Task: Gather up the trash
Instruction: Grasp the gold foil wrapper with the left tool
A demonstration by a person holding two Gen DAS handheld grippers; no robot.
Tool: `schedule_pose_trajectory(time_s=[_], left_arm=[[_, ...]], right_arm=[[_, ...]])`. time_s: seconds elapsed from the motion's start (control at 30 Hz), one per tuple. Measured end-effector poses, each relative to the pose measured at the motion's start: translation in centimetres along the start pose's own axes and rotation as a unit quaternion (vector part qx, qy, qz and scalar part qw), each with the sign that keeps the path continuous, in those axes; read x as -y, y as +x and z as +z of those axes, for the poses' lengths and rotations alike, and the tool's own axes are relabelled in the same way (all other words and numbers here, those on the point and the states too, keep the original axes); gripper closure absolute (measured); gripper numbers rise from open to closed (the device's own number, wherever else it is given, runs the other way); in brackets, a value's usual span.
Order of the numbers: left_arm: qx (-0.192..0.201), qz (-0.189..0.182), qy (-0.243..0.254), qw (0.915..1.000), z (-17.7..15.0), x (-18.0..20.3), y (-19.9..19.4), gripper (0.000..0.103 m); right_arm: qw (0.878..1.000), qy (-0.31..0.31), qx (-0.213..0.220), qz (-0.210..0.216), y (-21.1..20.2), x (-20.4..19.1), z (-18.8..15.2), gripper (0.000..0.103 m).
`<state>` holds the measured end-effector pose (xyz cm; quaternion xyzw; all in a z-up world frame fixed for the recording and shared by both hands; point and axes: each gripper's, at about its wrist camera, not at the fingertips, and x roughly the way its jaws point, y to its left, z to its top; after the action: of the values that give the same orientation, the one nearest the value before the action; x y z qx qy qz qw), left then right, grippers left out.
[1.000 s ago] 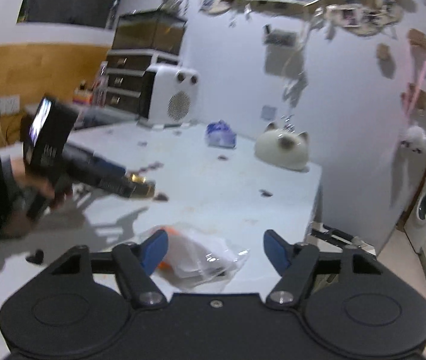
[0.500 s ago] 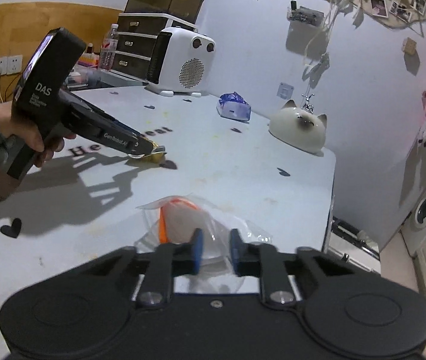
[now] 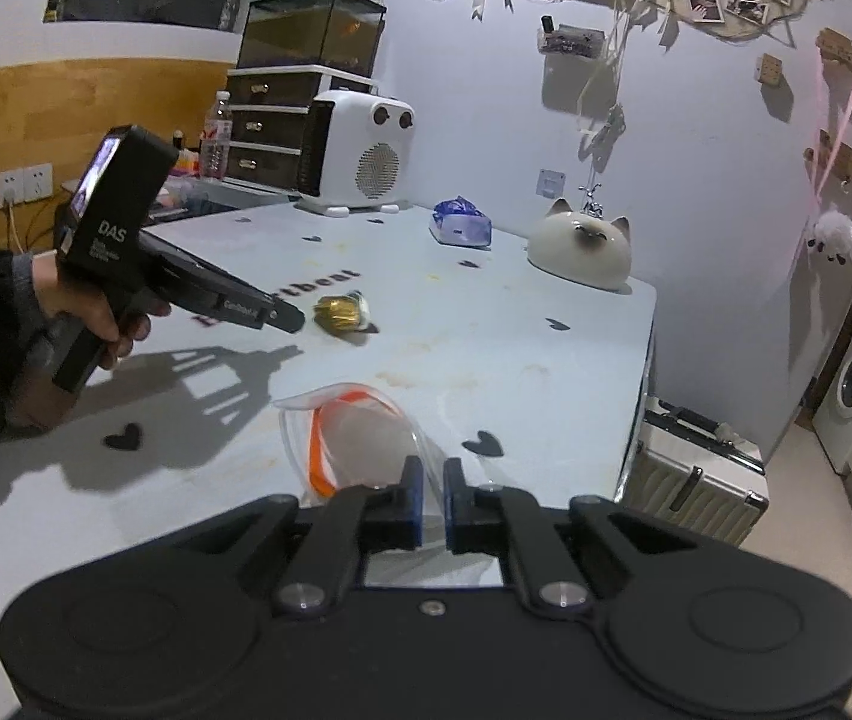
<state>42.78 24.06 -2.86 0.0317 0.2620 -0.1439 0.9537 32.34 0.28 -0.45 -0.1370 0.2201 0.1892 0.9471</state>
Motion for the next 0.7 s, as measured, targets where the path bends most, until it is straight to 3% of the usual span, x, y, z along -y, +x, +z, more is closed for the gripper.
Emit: schedule_pose_trajectory(time_s=[0.1, 0.17, 0.23, 0.37, 0.47, 0.53, 0.63, 0.7], left_arm=[[0.008, 0.012, 0.001, 0.9999, -0.3, 0.5, -0.8, 0.098], [0.014, 0.024, -0.007, 0.9996, -0.1, 0.5, -0.9, 0.081], [0.021, 0.028, -0.030, 0.9989, 0.2, 0.2, -0.6, 0.057], [0.022, 0.019, -0.116, 0.9928, 1.2, -0.6, 0.9, 0.047], [0.013, 0.014, -0.198, 0.9799, 1.5, -1.5, 2.7, 0.041], [0.003, 0.005, -0.272, 0.9624, 1.4, -2.5, 4.1, 0.034], [0.016, 0.001, -0.328, 0.9446, 1.9, -2.9, 4.9, 0.026], [0.020, 0.003, -0.347, 0.9375, 2.2, -3.0, 5.5, 0.025]], right_arm=[[1.000, 0.003, 0.004, 0.008, -1.1, -0.5, -0.6, 0.097], [1.000, 0.009, 0.005, 0.015, -1.5, -0.7, -1.0, 0.097], [1.000, 0.013, 0.004, 0.020, -1.7, -0.9, -1.5, 0.096], [0.999, 0.023, 0.006, 0.025, -1.8, -1.2, -2.1, 0.096], [0.999, 0.033, 0.008, 0.031, -1.6, -1.2, -2.4, 0.096], [0.999, 0.038, 0.010, 0.034, -1.6, -1.3, -2.5, 0.096], [0.998, 0.045, 0.013, 0.040, -1.6, -1.2, -2.7, 0.095], [0.998, 0.050, 0.015, 0.042, -1.6, -1.1, -2.9, 0.095]])
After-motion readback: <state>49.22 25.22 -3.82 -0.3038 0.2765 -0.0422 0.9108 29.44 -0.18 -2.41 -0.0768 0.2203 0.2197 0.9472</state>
